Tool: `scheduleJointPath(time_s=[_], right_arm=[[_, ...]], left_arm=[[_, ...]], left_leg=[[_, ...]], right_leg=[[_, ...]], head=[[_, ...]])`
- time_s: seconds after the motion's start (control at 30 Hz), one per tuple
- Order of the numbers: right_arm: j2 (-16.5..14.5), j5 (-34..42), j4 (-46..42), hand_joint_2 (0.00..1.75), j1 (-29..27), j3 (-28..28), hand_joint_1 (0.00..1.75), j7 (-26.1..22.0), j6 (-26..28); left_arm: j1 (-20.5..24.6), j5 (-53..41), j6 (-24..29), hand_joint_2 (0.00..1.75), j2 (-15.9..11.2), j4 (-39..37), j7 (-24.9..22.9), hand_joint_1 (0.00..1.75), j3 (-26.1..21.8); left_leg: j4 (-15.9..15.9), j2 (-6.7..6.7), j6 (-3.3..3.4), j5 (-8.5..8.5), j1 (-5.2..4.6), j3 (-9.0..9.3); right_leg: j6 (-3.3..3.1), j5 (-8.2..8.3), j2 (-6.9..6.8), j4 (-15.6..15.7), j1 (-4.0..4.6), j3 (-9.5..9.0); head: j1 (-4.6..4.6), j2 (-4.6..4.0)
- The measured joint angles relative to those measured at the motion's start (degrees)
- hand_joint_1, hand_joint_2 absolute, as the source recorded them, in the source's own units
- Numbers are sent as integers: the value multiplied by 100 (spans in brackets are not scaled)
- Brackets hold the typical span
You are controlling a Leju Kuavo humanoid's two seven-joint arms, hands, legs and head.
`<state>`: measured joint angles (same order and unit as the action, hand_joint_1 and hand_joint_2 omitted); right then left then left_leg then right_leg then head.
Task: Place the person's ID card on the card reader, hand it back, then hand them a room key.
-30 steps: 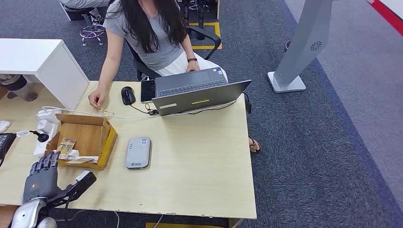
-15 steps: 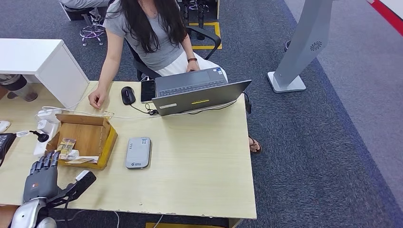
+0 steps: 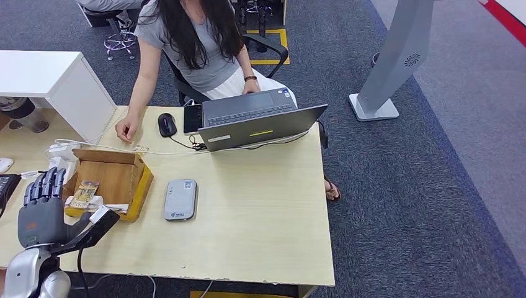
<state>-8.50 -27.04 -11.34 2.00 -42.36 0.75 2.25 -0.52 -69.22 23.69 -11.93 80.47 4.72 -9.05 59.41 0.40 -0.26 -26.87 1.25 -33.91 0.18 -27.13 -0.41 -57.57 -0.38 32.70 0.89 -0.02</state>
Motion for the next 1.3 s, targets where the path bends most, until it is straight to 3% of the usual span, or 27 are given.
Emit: scheduleJointPath(time_s=[1.3], right_arm=[[0, -15, -1, 175, 1, -1, 0, -23, -41]], left_arm=[[74, 81, -26, 175, -55, 234, -49, 0, 4]], left_leg=[[0, 0, -1, 0, 0, 0]], right_leg=[[0, 0, 0, 0, 0, 0]], head=[[0, 0]])
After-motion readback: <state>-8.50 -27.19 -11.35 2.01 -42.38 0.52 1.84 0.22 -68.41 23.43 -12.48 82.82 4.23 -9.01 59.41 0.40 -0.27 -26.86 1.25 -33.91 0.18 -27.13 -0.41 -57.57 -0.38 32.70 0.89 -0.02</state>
